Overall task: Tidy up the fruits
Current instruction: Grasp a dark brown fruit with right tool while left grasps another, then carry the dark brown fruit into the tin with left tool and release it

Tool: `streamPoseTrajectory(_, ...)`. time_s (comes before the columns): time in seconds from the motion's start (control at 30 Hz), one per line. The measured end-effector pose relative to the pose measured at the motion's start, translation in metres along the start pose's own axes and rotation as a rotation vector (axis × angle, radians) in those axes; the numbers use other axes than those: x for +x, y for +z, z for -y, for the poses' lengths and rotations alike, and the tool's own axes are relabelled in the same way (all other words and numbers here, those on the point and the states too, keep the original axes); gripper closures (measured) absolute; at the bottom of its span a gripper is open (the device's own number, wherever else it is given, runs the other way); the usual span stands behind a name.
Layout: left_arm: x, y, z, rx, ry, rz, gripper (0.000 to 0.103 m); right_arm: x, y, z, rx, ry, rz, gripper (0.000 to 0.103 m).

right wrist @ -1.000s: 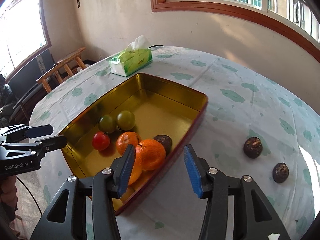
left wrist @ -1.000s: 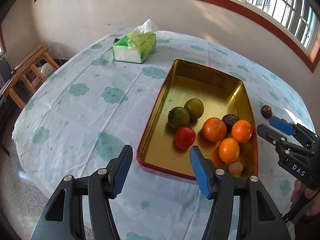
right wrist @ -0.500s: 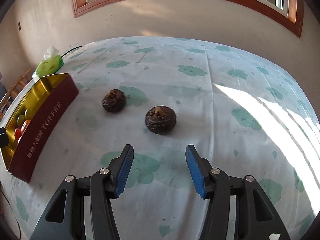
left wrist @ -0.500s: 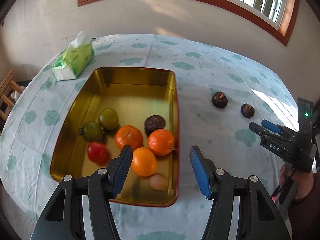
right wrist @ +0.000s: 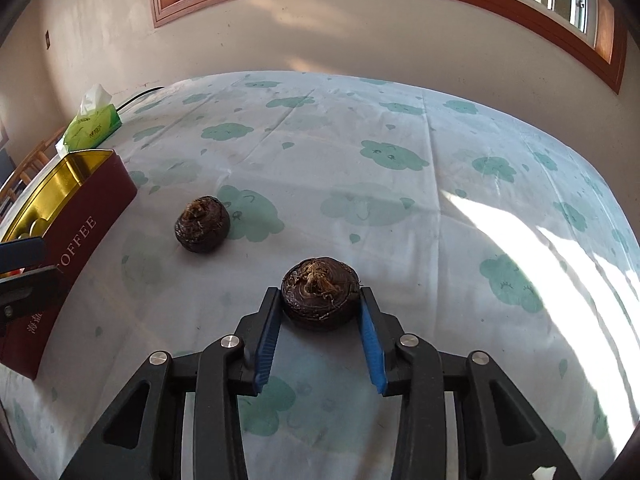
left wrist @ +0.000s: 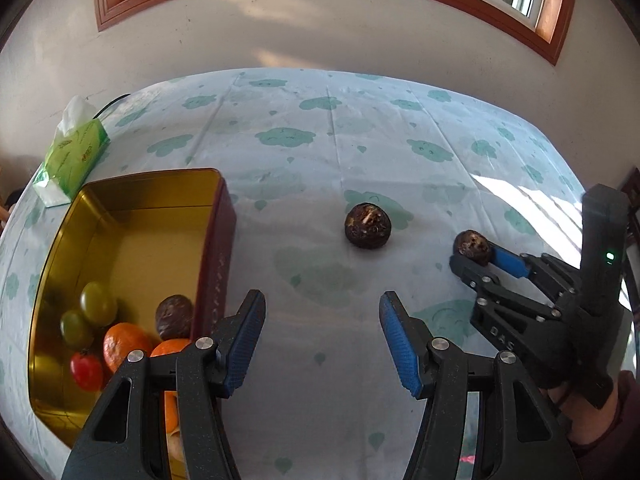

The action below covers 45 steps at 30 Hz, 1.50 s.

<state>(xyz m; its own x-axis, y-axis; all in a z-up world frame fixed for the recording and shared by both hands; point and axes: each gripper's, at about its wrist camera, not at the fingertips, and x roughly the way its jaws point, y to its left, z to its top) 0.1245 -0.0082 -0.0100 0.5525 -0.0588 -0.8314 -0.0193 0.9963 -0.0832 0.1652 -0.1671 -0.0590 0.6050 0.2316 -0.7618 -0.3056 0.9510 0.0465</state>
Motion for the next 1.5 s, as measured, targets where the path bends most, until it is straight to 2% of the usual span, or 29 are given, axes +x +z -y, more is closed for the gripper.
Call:
streamPoseTrajectory(0.13,0.022,0.009,0.012,-0.008,-0.024,-0.023,0.043,-0.012,-0.015,0.038,0.080,-0.087,-0.001,0.068)
streamPoseTrajectory(0.23,0.037,0.017,0.019,-0.015,-0.029,-0.032,0.043,-0.018,-0.021,0.064,0.155,-0.086,0.006,0.068)
streamPoseTrajectory(0.3,0.045,0.022,0.024,-0.008,-0.034,-0.030,0.043,-0.018,-0.021,0.067,0.168,-0.069,0.010,0.068)
streamPoseTrajectory(0.43,0.064,0.033,0.029,-0.010,-0.026,-0.039,0.043,-0.015,-0.019,0.058,0.125,-0.110,-0.002,0.066)
streamPoseTrajectory(0.57,0.082,0.044,0.031,-0.017,-0.033,-0.056,0.044,-0.016,-0.020,0.061,0.137,-0.091,0.001,0.065)
streamPoseTrajectory(0.6,0.084,0.046,0.033,-0.010,-0.021,-0.047,0.046,-0.016,-0.020,0.061,0.135,-0.094,0.001,0.065)
streamPoseTrajectory(0.63,0.085,0.047,0.035,-0.001,-0.011,-0.039,0.055,-0.016,-0.020,0.060,0.132,-0.096,0.000,0.065)
streamPoseTrajectory(0.67,0.086,0.047,0.037,0.010,-0.012,-0.041,0.058,-0.016,-0.020,0.060,0.131,-0.098,-0.001,0.065)
streamPoseTrajectory(0.73,0.085,0.046,0.039,0.027,-0.001,-0.037,0.064,-0.016,-0.020,0.060,0.133,-0.096,0.000,0.065)
streamPoseTrajectory(1.1,0.060,0.012,0.041,0.050,0.003,-0.042,0.064,-0.015,-0.019,0.059,0.129,-0.098,-0.002,0.064)
streamPoseTrajectory(1.4,0.026,-0.011,0.037,0.056,-0.019,-0.020,0.064,-0.015,-0.019,0.059,0.127,-0.100,-0.002,0.064)
streamPoseTrajectory(1.5,0.013,-0.018,0.036,0.072,-0.004,-0.009,0.064,-0.014,-0.019,0.059,0.126,-0.101,-0.003,0.064)
